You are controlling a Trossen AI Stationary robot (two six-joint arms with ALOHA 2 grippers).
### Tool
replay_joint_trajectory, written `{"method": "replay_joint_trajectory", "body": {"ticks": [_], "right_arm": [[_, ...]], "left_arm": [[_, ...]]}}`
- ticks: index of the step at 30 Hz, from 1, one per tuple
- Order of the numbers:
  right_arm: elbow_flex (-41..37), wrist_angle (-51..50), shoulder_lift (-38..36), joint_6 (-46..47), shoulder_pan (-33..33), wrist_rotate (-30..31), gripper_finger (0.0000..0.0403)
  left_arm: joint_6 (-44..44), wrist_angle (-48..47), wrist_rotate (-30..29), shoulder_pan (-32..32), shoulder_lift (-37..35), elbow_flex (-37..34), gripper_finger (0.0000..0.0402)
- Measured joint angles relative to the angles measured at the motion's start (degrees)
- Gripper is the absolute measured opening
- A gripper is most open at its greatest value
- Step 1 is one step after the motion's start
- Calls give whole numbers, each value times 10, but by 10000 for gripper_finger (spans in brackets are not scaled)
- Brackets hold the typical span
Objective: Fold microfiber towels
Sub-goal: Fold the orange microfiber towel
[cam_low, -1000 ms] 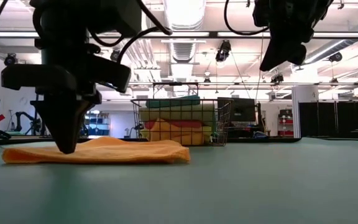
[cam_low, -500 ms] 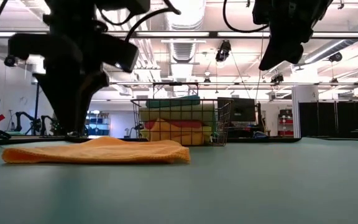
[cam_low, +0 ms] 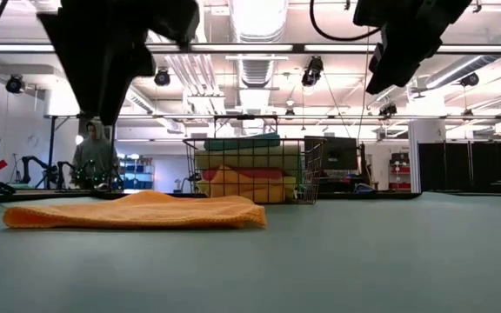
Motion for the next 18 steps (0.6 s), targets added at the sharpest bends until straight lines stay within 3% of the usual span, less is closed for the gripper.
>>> {"method": "replay_joint_trajectory", "body": {"ticks": [12,18], "right_arm": [[0,75,0,-83,0,-39,123],[0,135,0,-112,0,-39,149]], "left_arm": [[-140,35,-98,-99,0,-6,183],[-184,37,-155,-147,0,-20,183]]}}
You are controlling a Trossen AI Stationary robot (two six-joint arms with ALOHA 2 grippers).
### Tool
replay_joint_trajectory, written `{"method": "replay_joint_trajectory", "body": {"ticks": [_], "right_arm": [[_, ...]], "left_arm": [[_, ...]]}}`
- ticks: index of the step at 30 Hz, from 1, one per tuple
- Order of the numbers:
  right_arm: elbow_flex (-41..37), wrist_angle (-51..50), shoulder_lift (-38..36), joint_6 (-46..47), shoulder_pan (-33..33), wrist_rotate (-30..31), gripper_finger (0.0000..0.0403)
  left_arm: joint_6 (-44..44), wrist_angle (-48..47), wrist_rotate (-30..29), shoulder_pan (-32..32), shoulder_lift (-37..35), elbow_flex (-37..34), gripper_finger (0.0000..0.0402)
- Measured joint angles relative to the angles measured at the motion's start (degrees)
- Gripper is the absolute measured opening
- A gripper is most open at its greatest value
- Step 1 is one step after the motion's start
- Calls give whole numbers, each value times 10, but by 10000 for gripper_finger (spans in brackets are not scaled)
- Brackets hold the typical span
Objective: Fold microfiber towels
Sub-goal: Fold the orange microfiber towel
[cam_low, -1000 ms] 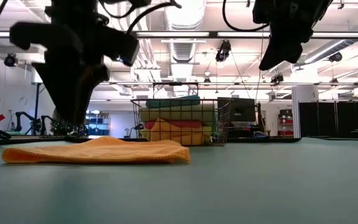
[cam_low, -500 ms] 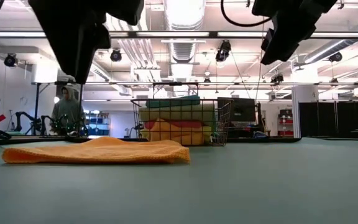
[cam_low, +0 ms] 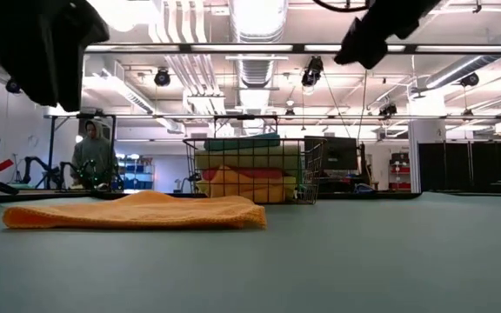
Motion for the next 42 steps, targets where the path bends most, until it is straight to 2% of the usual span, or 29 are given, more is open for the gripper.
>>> {"method": "replay_joint_trajectory", "body": {"ticks": [7,14,23,29,34,42], "right_arm": [[0,59,18,-16,26,0,149],[0,145,102,-44,59,0,151],[1,269,215,-22,58,2,151],[1,302,266,0,58,-13,151],[1,369,306,2,58,-31,151],[44,368,362,-2,58,-48,151]], "left_arm": [[-4,38,-15,-16,0,-54,183],[21,62,-17,-36,0,-88,183],[42,118,-36,-50,-1,-142,183],[56,160,-39,-50,-1,-166,183],[60,183,-43,-48,-1,-182,183],[55,210,-43,-41,-1,-222,183]]}}
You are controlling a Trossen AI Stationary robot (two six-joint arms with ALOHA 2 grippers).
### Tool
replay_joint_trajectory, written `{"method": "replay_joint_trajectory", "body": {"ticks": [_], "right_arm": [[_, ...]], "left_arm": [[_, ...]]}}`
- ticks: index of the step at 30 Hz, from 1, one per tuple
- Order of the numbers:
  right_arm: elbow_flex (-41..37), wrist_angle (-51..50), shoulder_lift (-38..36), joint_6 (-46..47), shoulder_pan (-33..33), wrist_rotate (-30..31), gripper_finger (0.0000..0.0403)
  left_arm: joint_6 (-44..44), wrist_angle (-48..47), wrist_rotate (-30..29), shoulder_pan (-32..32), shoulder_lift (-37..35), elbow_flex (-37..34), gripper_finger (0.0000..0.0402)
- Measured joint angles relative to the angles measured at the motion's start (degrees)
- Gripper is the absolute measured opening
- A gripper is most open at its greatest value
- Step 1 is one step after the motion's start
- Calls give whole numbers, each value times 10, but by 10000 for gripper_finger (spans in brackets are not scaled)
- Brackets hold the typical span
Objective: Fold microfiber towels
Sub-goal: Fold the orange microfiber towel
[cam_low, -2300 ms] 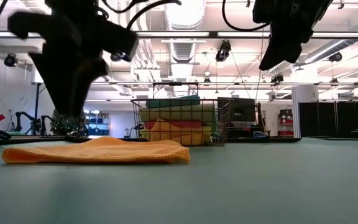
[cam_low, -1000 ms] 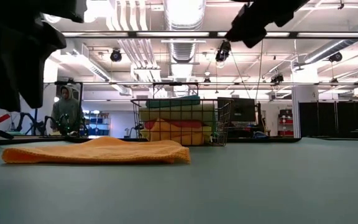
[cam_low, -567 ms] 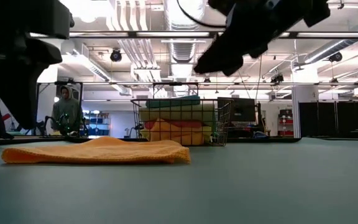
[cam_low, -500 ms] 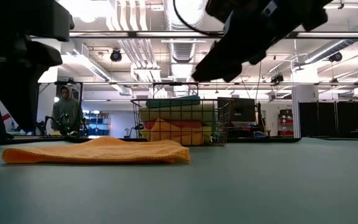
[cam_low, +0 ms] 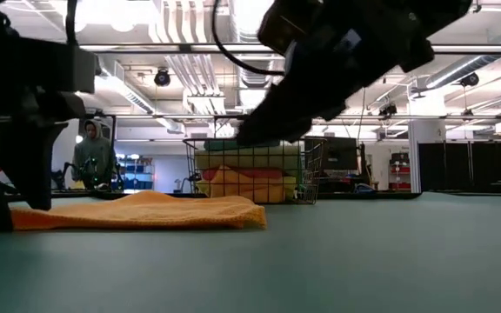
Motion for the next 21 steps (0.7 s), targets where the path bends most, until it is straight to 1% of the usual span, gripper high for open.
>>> {"method": "replay_joint_trajectory", "body": {"ticks": [3,8,11,14,20,21], "right_arm": [[40,-39,25,-23,-1,0,151],[122,-195,73,-34,-1,0,151],[160,-247,101,-43,-1,1,151],[194,-272,128,-46,-1,7,151],[260,-352,173,-45,-1,44,151],[268,-364,178,-45,-1,46,151]], "left_arm": [[-1,2,-1,6,0,-8,183],[-1,5,5,17,-2,-11,181],[-1,6,10,24,-2,-11,165],[-1,4,1,32,-1,-14,128],[0,11,0,35,0,-15,24],[0,11,0,35,0,-15,13]]}}
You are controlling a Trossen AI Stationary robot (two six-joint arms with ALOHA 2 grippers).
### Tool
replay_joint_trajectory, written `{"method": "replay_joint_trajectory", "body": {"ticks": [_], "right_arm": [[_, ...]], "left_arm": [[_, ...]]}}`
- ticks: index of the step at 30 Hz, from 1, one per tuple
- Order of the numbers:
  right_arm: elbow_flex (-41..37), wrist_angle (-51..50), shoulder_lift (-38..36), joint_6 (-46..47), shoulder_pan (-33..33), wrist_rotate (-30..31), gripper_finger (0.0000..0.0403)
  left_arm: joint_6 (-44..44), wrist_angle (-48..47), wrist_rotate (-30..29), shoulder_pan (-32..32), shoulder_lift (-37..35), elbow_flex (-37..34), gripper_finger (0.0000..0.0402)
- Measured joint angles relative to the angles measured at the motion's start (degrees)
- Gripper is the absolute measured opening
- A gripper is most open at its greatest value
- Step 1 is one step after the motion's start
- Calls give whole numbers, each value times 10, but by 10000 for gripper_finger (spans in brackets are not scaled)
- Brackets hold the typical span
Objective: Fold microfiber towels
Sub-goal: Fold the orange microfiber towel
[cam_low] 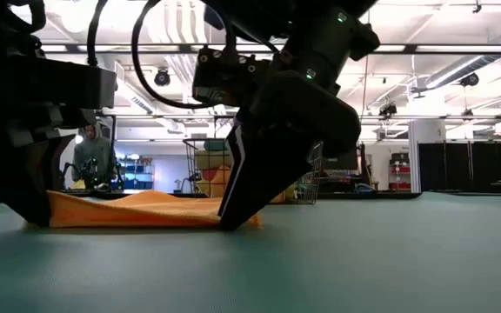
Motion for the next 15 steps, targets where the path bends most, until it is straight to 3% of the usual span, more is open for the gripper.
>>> {"method": "replay_joint_trajectory", "body": {"ticks": [7,15], "right_arm": [[19,-24,18,4,2,42,137],[18,-26,14,37,-12,84,74]], "left_arm": [[6,11,0,0,0,-1,6],[35,19,1,0,0,0,2]]}}
